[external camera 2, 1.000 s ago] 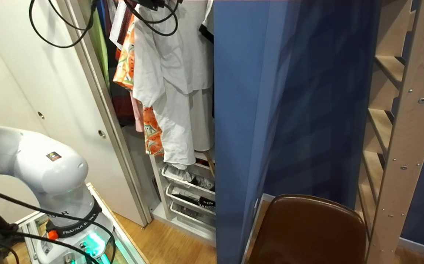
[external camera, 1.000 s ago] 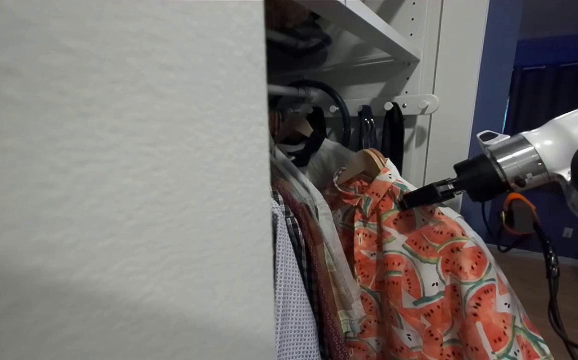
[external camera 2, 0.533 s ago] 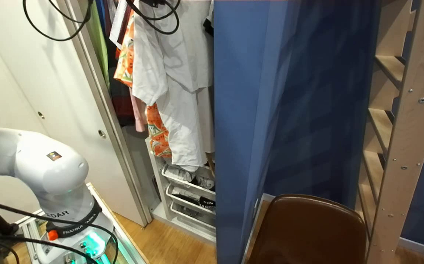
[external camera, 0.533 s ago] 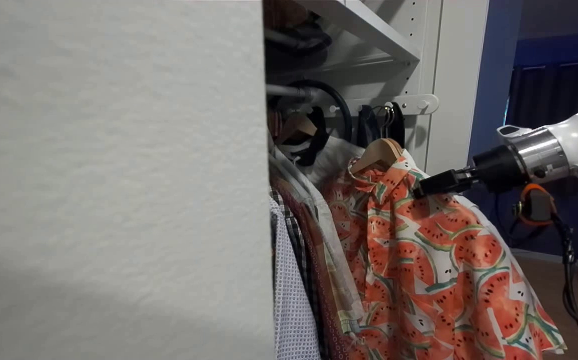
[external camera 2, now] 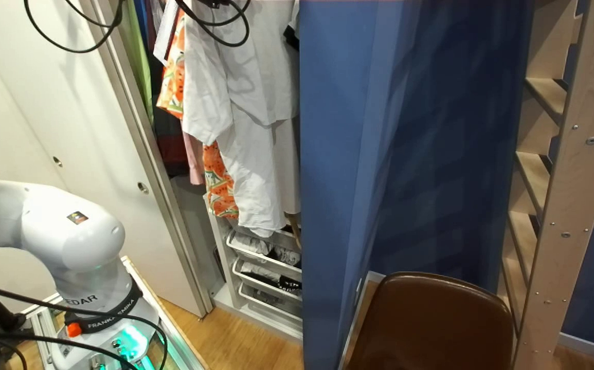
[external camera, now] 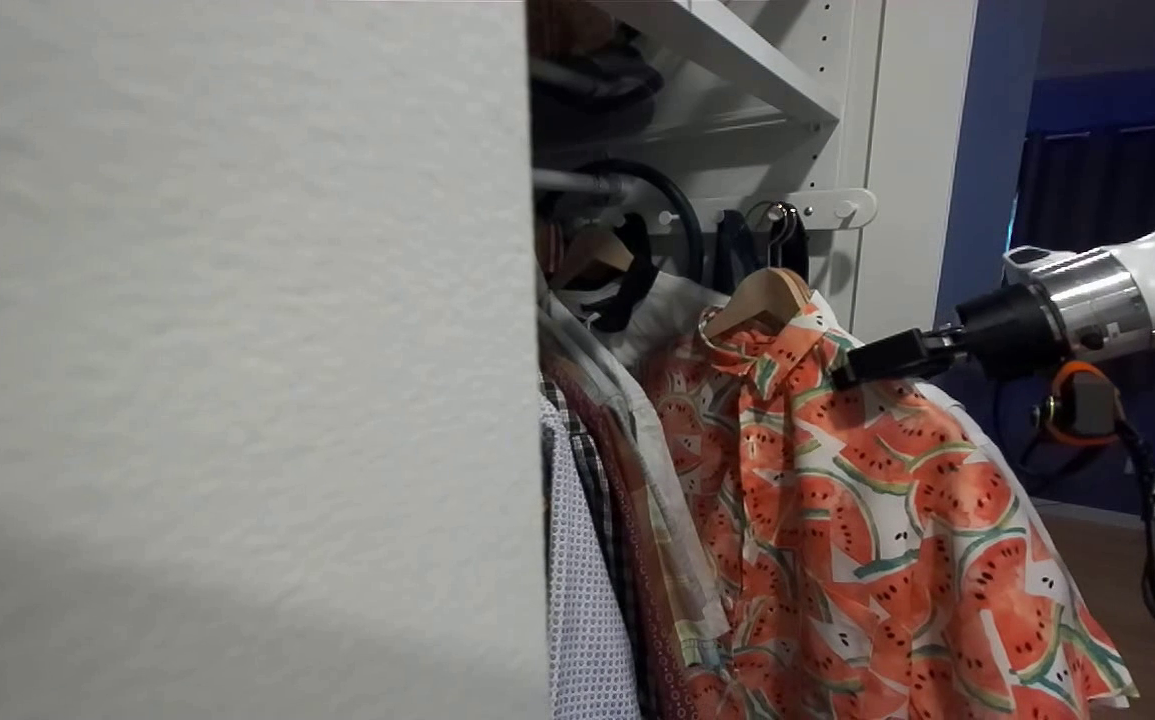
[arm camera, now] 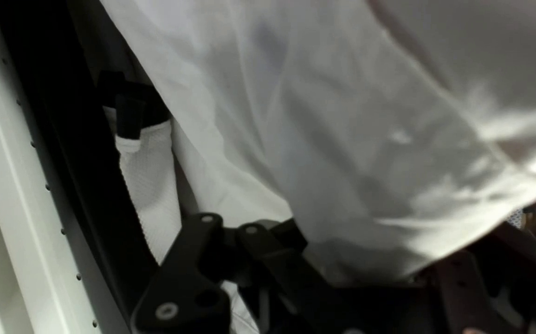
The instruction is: Hang the orange shirt and white shirt on the second nail from the right
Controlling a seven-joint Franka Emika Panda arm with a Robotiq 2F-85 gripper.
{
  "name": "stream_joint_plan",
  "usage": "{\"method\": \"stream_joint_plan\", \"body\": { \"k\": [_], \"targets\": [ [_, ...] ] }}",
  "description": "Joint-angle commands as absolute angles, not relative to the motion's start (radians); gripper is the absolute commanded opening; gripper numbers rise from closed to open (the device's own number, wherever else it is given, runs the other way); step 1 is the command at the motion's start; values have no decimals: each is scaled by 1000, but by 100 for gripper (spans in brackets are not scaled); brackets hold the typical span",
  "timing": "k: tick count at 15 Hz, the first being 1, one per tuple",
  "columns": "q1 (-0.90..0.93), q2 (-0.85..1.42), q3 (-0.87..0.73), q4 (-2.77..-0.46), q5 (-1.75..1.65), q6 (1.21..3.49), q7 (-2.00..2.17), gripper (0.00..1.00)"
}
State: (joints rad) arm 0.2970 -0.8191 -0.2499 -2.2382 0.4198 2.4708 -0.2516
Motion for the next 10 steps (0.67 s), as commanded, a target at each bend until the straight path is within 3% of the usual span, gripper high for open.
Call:
{"method": "stream_joint_plan", "body": {
  "k": [1, 10],
  "targets": [
    [329, -840, -262, -2209, 459, 2517, -300, 1],
    [368, -807, -284, -2183, 496, 2582, -301, 1]
  ]
}}
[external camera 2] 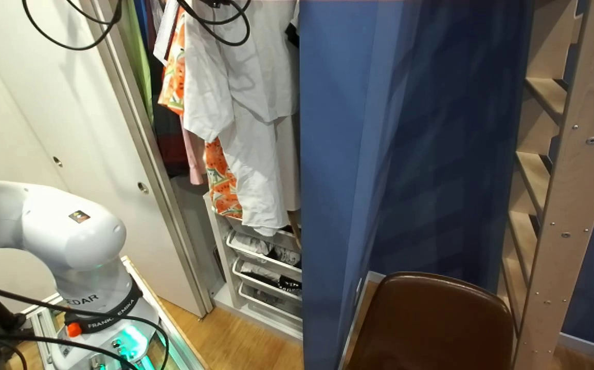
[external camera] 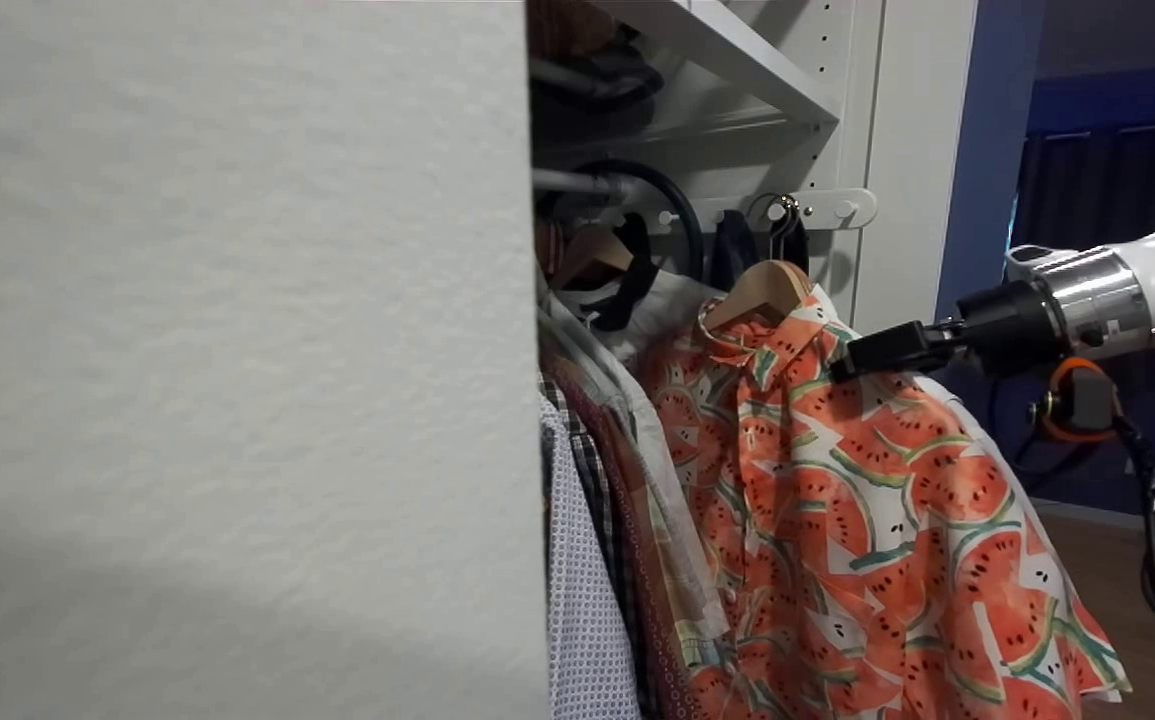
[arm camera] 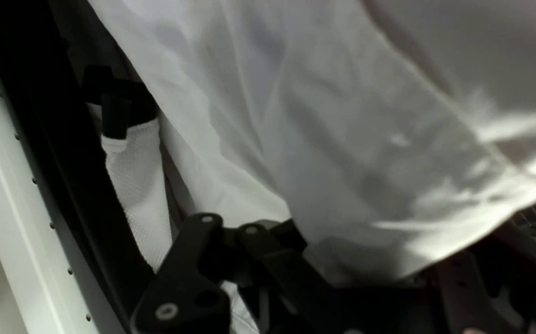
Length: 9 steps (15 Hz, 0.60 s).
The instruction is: Hang the orange shirt and white shirt on the second nail from the right
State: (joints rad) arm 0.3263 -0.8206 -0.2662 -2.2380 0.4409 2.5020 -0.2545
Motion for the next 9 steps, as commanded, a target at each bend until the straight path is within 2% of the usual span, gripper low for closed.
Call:
{"method": "stream_joint_plan", "body": {
  "k": [1, 9],
  "targets": [
    [372, -801, -289, -2179, 501, 2587, -299, 1],
    [421, -770, -331, -2146, 578, 2605, -300, 1]
  ]
}}
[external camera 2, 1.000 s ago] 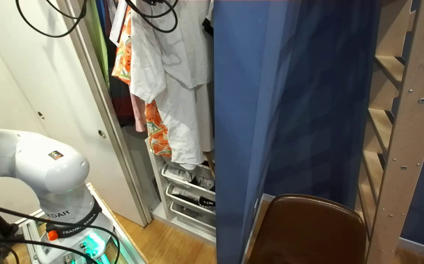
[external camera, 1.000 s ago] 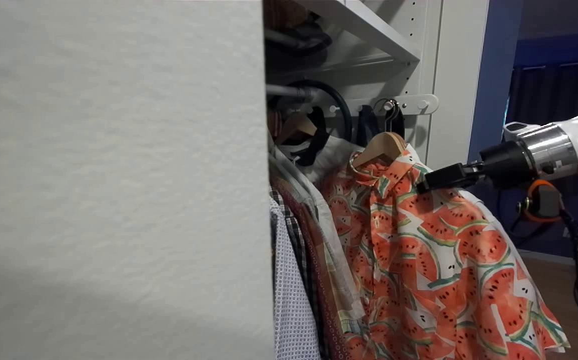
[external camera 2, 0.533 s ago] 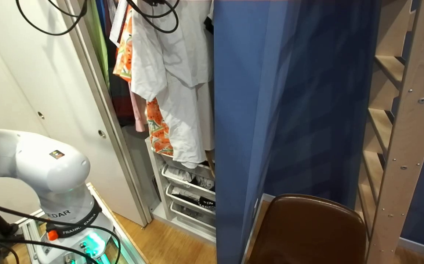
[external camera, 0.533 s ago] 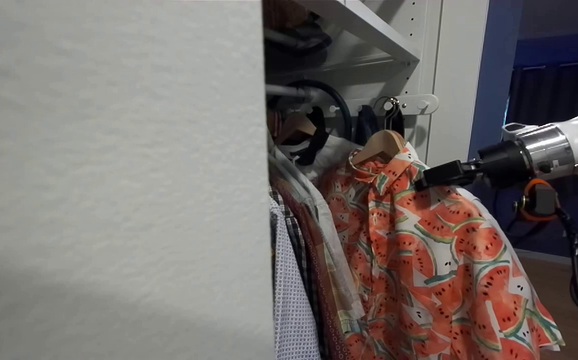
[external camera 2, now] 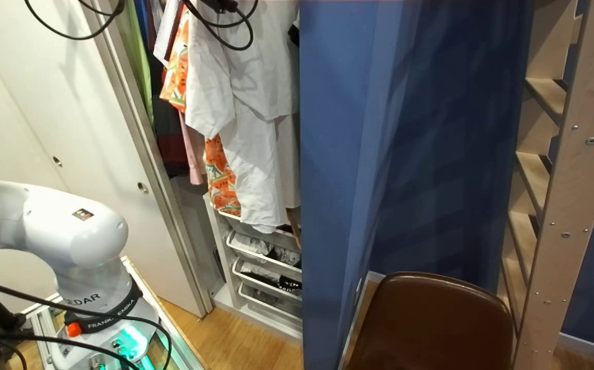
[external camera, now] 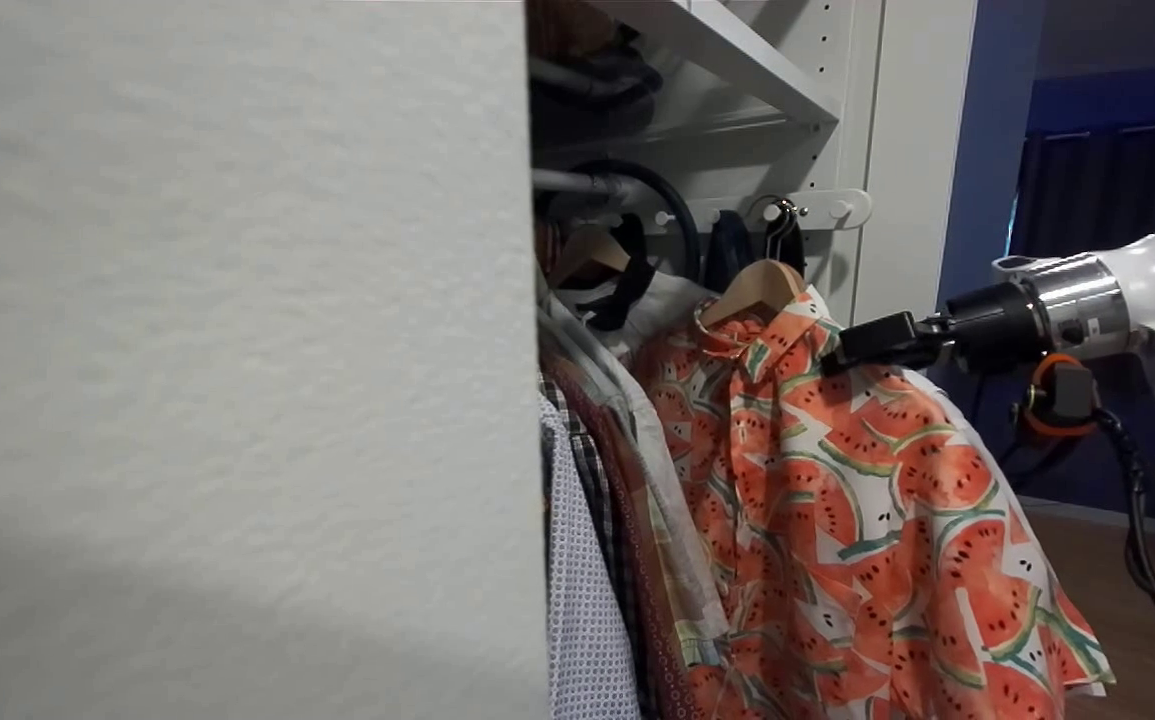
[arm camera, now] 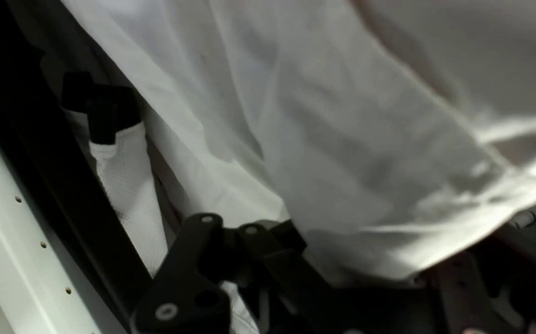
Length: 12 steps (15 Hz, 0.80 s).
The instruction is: Hang the orange shirt and white shirt on the second nail from the right
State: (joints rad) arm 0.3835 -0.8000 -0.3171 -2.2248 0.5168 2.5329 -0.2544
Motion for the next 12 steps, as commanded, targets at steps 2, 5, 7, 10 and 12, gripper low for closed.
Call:
{"method": "stream_joint_plan", "body": {
  "k": [2, 5, 7, 10, 12],
  "targets": [
    [411, -763, -331, -2146, 582, 2600, -289, 1],
    [393, -757, -324, -2146, 588, 2592, -275, 1],
    [388, -756, -322, -2145, 582, 2579, -273, 1],
    [363, -753, -313, -2149, 566, 2558, -252, 1],
    [344, -750, -306, -2151, 558, 2539, -234, 1]
  ]
}}
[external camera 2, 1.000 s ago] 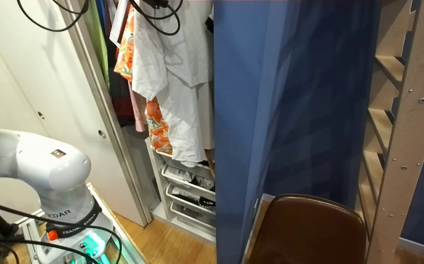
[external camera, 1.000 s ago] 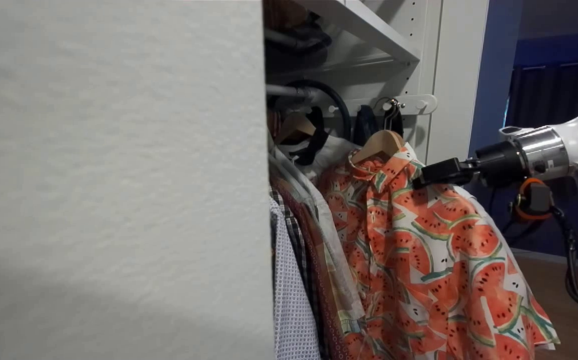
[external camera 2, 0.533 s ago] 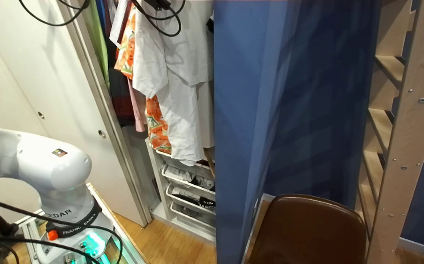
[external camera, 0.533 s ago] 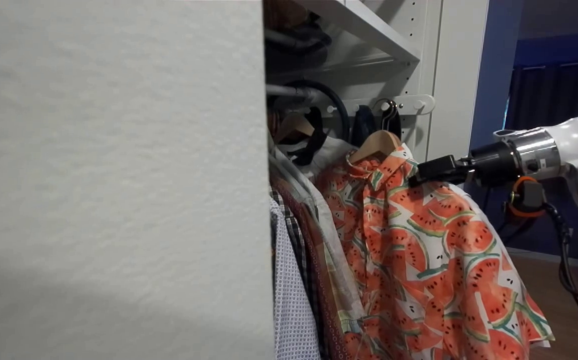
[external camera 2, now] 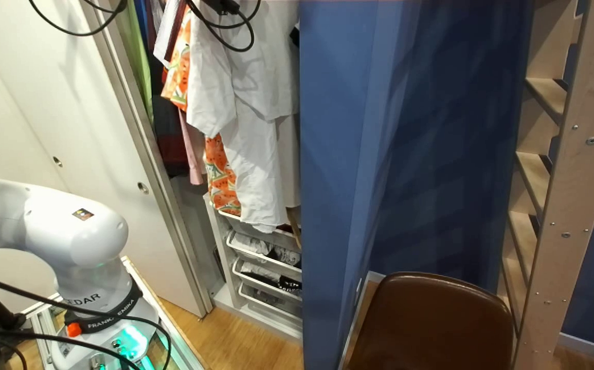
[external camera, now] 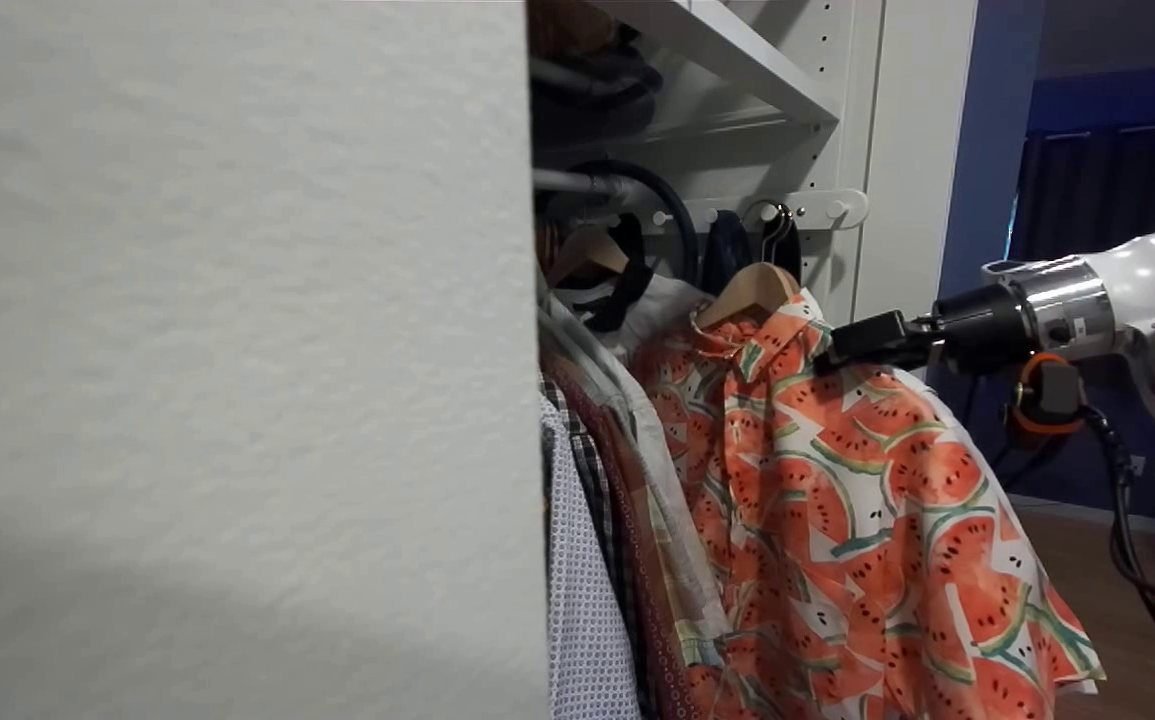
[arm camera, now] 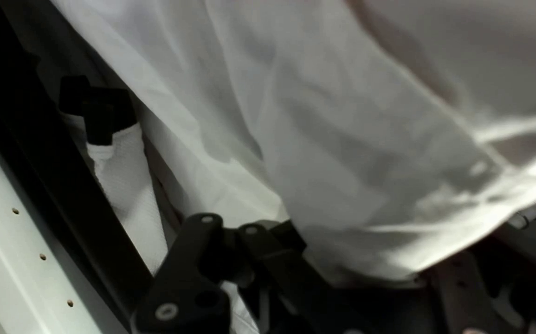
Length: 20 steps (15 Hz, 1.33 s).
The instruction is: Hang the orange shirt and white shirt on the second nail from the right
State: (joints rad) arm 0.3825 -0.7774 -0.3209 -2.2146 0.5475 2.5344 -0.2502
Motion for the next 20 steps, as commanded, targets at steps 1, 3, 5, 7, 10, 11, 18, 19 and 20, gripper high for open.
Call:
{"method": "stream_joint_plan", "body": {
  "k": [1, 3, 5, 7, 10, 11, 18, 19, 20],
  "targets": [
    [338, -749, -304, -2151, 557, 2531, -230, 1],
    [325, -746, -298, -2148, 554, 2517, -225, 1],
    [306, -743, -291, -2143, 547, 2499, -219, 1],
    [283, -739, -281, -2140, 538, 2478, -211, 1],
    [246, -737, -263, -2137, 520, 2450, -208, 30],
    [232, -736, -257, -2136, 513, 2444, -205, 31],
    [107, -784, -211, -2119, 372, 2409, -198, 74],
    [94, -796, -207, -2113, 354, 2405, -194, 82],
    [87, -813, -205, -2108, 343, 2398, -193, 88]
  ]
}}
